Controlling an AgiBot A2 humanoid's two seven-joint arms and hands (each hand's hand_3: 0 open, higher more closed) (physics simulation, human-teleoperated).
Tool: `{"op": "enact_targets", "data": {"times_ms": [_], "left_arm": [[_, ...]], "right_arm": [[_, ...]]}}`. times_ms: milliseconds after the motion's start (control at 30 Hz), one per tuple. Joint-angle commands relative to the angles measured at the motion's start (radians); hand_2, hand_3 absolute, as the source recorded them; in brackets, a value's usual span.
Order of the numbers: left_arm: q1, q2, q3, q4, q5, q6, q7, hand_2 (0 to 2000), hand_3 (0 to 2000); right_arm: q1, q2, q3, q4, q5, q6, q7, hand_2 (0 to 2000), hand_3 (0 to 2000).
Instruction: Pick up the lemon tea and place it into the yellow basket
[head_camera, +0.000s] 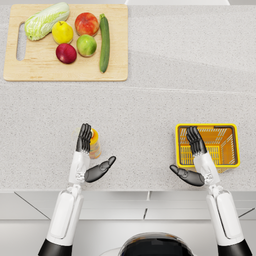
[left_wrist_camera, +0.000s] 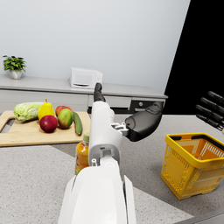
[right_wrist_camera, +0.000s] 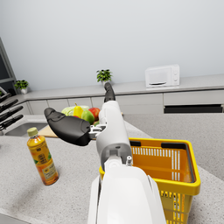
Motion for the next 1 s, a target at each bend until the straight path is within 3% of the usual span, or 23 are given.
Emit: {"op": "enact_targets", "data": {"times_ms": [33, 367, 467, 567, 767, 900, 1000], "left_arm": [[0.0, 0.0, 0.0, 0.0, 0.0, 0.0, 0.0, 0, 0], [0.002, 0.001, 0.03, 0.016, 0.0, 0.0, 0.0, 0, 0], [0.028, 0.023, -0.029, 0.02, 0.0, -0.064, -0.064, 0, 0], [0.049, 0.038, -0.085, 0.04, 0.044, -0.087, -0.087, 0, 0], [0.071, 0.055, -0.161, 0.168, 0.299, -0.099, -0.099, 0, 0], [0.068, 0.064, -0.131, 0.261, 0.358, -0.1, -0.1, 0, 0], [0.097, 0.077, -0.092, 0.421, 0.372, -0.101, -0.1, 0, 0]], "right_arm": [[0.0, 0.0, 0.0, 0.0, 0.0, 0.0, 0.0, 0, 0], [0.002, -0.001, 0.03, -0.016, 0.0, 0.0, 0.0, 0, 0], [0.031, -0.026, -0.015, 0.037, 0.0, -0.063, 0.064, 0, 0], [0.056, -0.042, -0.099, 0.024, 0.0, -0.086, 0.087, 0, 0], [0.041, -0.05, -0.233, 0.056, 0.254, -0.098, 0.099, 0, 0], [0.029, -0.056, -0.257, 0.028, 0.314, -0.099, 0.1, 0, 0], [0.037, -0.062, -0.241, 0.03, 0.327, -0.1, 0.101, 0, 0]]}}
